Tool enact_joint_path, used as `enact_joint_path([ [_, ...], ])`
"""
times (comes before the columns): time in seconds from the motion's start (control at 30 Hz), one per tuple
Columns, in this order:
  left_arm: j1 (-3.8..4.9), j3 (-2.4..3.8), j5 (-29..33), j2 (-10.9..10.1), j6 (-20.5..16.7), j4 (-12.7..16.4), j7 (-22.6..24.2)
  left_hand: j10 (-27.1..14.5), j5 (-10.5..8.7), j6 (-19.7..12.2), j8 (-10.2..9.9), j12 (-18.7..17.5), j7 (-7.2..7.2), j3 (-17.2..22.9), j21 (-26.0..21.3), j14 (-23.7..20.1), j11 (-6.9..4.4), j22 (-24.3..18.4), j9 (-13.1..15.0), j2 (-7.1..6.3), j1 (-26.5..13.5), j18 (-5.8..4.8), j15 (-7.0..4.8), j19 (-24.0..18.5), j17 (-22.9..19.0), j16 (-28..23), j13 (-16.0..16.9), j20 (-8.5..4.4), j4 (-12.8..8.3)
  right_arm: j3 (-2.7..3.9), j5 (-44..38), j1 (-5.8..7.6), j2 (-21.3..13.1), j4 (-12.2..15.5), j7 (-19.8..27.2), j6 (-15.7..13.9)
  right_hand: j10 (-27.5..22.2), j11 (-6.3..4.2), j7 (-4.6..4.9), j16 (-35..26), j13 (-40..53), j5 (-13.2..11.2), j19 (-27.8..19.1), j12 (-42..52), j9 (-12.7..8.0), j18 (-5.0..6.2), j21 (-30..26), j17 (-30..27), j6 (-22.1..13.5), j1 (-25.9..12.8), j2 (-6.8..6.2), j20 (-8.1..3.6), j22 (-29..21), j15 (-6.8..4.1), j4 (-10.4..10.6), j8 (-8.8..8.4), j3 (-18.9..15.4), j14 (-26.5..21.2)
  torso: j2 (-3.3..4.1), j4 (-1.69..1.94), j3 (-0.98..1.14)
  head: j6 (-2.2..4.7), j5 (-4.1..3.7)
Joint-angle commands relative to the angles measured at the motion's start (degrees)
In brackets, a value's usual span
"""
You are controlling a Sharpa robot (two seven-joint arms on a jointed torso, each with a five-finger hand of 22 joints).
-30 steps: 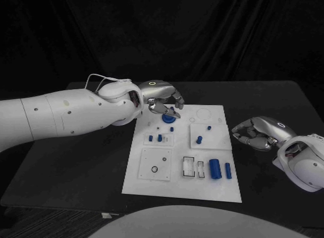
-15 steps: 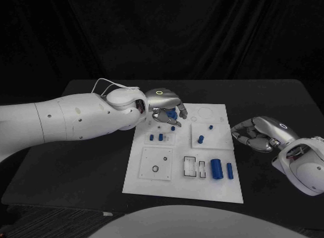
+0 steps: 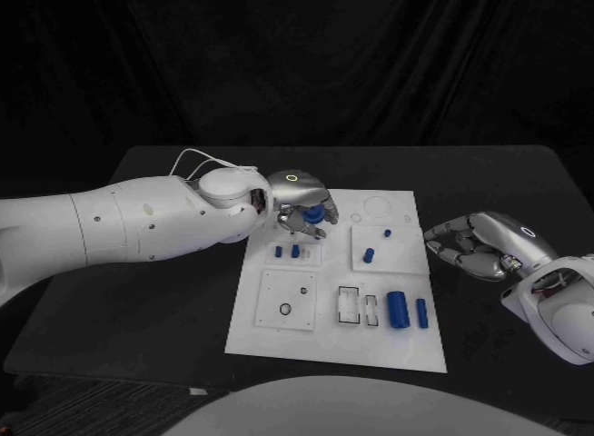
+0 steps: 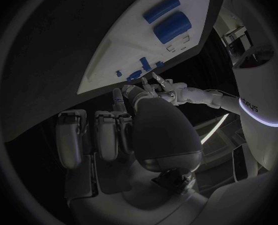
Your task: Assemble the parts on the task board
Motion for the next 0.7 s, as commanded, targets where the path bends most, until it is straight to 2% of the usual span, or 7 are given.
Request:
enact_joint_path([
  [0.03, -0.16, 0.06, -0.59, 0.23, 1.43, -0.29, -1.13, 0.41, -0.25, 0.22, -0.06, -0.15, -0.16, 0.45, -0.34, 2.8, -0.33, 13.96, -0.34, -0.57, -0.29, -0.4, -0.25, 3.3, 8.3, -0.24, -0.1, -0.12, -0.05, 0.04, 0.1, -0.04, -0.78, 1.01, 2.49, -5.04, 5.97, -0.18, -0.38, 0.12, 15.1, -2.05, 5.82, 0.15, -0.41, -0.89, 0.09, 15.0, -1.43, -0.03, -0.86, 0.13, 15.05, 0.03, -0.21, -0.28, -0.29, 5.94, -0.03, -0.06, 0.01, -0.01, 0.13],
  [0.17, -0.27, 0.06, -0.59, 0.41, 1.5, -0.77, -1.46, 0.94, -0.52, 0.17, -0.04, 0.23, -0.3, 0.64, -0.49, 2.7, -0.34, 13.91, -0.72, -0.7, -0.55, -0.36, -0.32, 3.15, 8.18, -0.28, 0.13, -0.2, -0.22, 0.04, 0.1, 0.04, -1.33, 1.33, 2.67, -5.7, 5.97, -0.5, -0.71, 0.1, 15.1, -5.45, 5.79, 0.15, -1.11, -0.87, 0.03, 14.97, -3.14, -0.02, -1.73, -0.19, 15.03, -0.26, -0.32, -0.18, -0.81, 5.93, -0.06, -0.02, -0.07, -0.01, 0.0],
  [0.3, -0.38, 0.06, -0.59, 0.71, 1.7, -1.26, -1.85, 0.93, -1.1, -0.28, -0.11, 0.59, -0.8, 0.77, -0.94, 2.38, -0.15, 13.74, -1.07, -0.87, -0.85, -0.24, -0.2, 2.72, 7.62, -0.47, 0.61, -0.23, -0.51, 0.04, 0.1, 0.07, -1.47, 1.19, 2.44, -5.33, 5.97, -0.41, -0.55, 0.09, 15.1, -6.8, 5.8, 0.15, -1.23, -0.88, 0.04, 14.95, -3.04, 0.13, -2.0, -0.22, 15.03, -0.24, -0.41, 0.01, -1.05, 5.93, -0.08, -0.06, -0.07, -0.01, 0.12],
  [0.43, -0.51, 0.06, -0.59, 1.05, 1.9, -1.74, -2.02, 1.05, -1.23, -0.28, 0.03, 1.1, -0.84, 0.97, -1.11, 2.23, -0.15, 13.68, -1.2, -0.85, -0.85, -0.19, -0.19, 2.55, 7.43, -0.54, 1.24, -0.26, -0.88, 0.04, 0.1, 0.07, -1.36, 0.95, 2.21, -4.82, 5.97, -0.38, -0.51, 0.09, 15.1, -7.06, 5.82, 0.15, -1.26, -0.89, 0.07, 14.94, -2.99, 0.12, -2.0, -0.21, 15.05, -0.22, -0.37, 0.05, -1.1, 5.93, -0.11, -0.13, -0.06, -0.01, 0.08],
  [0.53, -0.67, 0.06, -0.59, 1.33, 2.04, -2.09, -2.05, 1.17, -1.32, -0.51, 0.09, 2.31, -1.04, 1.2, -1.21, 2.1, -0.01, 13.65, -1.48, -0.86, -1.27, -0.17, -0.1, 2.45, 7.31, -0.56, 2.89, -0.25, -1.36, 0.04, 0.1, 0.08, -1.25, 0.75, 2.05, -4.29, 5.97, -0.28, -0.34, 0.07, 15.1, -7.02, 5.8, 0.15, -1.23, -0.88, 0.04, 14.9, -2.55, 0.14, -1.73, -0.18, 15.03, -0.16, -0.26, 0.28, -1.05, 5.92, -0.11, -0.02, -0.05, -0.01, -0.01],
  [0.7, -0.96, 0.06, -0.59, 1.61, 2.41, -2.53, -2.15, 0.61, -1.34, -0.46, 0.25, 3.79, -1.16, 1.6, -1.41, 1.9, -0.08, 13.58, -1.73, -0.8, -1.65, -0.12, -0.11, 2.25, 7.05, -0.61, 5.3, -0.24, -2.06, 0.04, 0.1, 0.08, -1.11, 0.48, 1.94, -3.77, 5.97, -0.12, -0.14, 0.07, 15.1, -6.68, 5.76, 0.15, -1.21, -0.86, -0.01, 14.9, -2.04, 0.0, -1.55, -0.12, 15.01, -0.04, -0.04, 0.49, -1.1, 5.92, -0.11, -0.08, -0.06, -0.01, 0.26],
])
